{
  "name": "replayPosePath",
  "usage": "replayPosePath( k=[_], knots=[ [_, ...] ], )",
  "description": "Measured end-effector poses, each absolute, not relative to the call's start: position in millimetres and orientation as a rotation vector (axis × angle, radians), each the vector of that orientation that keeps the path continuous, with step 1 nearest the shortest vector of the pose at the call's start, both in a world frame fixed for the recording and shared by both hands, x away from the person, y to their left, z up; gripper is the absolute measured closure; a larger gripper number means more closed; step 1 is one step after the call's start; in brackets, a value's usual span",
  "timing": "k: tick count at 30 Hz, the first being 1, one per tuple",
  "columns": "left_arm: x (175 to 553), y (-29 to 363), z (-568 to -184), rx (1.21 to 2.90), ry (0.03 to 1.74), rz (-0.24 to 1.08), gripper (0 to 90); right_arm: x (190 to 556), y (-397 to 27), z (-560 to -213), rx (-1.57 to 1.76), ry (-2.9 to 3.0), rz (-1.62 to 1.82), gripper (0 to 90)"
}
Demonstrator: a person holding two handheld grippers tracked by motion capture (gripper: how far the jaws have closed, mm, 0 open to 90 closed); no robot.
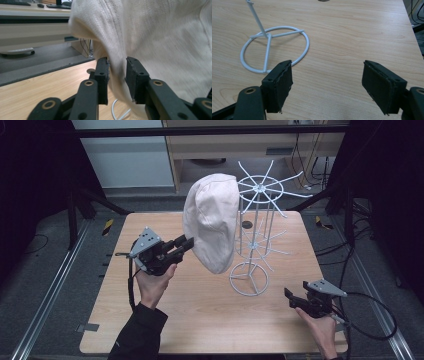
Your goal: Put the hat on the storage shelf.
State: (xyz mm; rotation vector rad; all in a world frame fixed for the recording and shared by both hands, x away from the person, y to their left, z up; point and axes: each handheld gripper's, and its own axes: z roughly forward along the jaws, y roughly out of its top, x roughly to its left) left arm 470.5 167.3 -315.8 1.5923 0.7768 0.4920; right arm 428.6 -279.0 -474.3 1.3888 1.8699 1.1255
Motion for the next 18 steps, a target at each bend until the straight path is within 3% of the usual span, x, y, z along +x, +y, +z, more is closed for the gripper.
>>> replayPosePath(
  k=[6, 18],
  knots=[
    [462.5, 176.2, -325.2, 1.643, 0.768, 0.542, 60.0, 428.7, -279.0, -474.3, 1.389, 1.87, 1.126, 24.6],
    [453.1, 211.9, -354.2, 1.707, 0.854, 0.594, 48.6, 428.5, -278.7, -474.2, 1.396, 1.869, 1.131, 24.5]
  ],
)
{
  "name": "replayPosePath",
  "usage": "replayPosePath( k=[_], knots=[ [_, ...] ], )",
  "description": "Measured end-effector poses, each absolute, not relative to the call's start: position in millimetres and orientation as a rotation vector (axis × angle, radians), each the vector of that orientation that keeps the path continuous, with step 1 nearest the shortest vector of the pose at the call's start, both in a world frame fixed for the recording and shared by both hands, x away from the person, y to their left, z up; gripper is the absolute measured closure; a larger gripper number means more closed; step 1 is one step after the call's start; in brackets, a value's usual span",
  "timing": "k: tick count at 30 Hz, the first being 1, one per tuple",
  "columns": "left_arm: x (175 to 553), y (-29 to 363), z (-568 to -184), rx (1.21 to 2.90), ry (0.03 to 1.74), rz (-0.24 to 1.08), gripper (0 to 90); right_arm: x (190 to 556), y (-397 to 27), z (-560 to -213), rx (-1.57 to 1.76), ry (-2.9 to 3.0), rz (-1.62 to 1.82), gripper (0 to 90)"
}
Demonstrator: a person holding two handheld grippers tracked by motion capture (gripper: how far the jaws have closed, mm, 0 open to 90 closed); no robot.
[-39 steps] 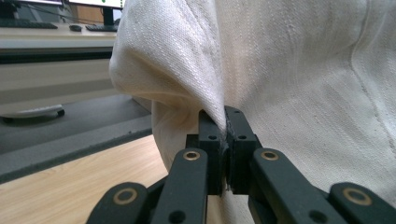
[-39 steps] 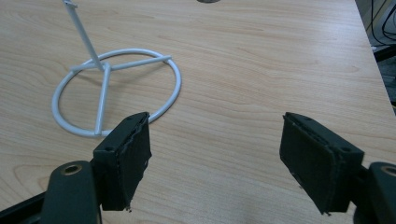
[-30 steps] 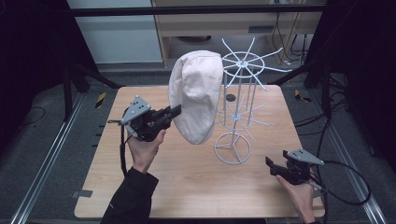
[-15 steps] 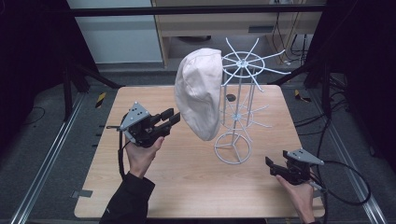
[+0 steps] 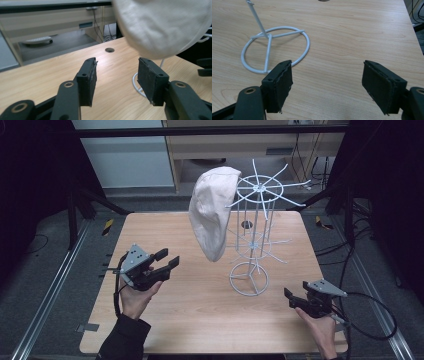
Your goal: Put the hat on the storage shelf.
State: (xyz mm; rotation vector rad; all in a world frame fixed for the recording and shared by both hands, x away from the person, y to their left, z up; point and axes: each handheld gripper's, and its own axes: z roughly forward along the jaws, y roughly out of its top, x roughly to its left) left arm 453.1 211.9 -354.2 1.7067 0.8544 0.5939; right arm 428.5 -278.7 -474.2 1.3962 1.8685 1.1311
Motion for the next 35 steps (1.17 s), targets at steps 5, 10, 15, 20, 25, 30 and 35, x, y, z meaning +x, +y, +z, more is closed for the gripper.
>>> replayPosePath(
  k=[5, 10, 15, 20, 25, 30, 35],
  knots=[
    [447.1, 227.9, -371.4, 1.747, 0.91, 0.623, 43.9, 428.3, -278.8, -474.4, 1.397, 1.867, 1.131, 24.4],
    [442.4, 246.0, -391.5, 1.779, 0.976, 0.621, 41.1, 428.5, -278.6, -474.9, 1.396, 1.868, 1.127, 23.6],
    [439.8, 260.3, -408.0, 1.793, 1.028, 0.618, 36.7, 428.6, -278.5, -475.5, 1.398, 1.871, 1.121, 21.9],
    [438.5, 273.9, -428.8, 1.808, 1.099, 0.625, 32.8, 429.2, -278.2, -476.2, 1.402, 1.879, 1.119, 19.4],
    [438.2, 282.7, -441.5, 1.83, 1.14, 0.629, 30.5, 429.0, -278.2, -476.5, 1.405, 1.88, 1.122, 17.7],
    [436.7, 291.6, -454.4, 1.814, 1.168, 0.659, 24.9, 429.0, -280.0, -479.3, 1.419, 1.884, 1.129, 16.2],
    [437.8, 297.2, -464.5, 1.823, 1.2, 0.695, 19.8, 428.2, -282.5, -480.4, 1.424, 1.882, 1.132, 16.0]
  ],
)
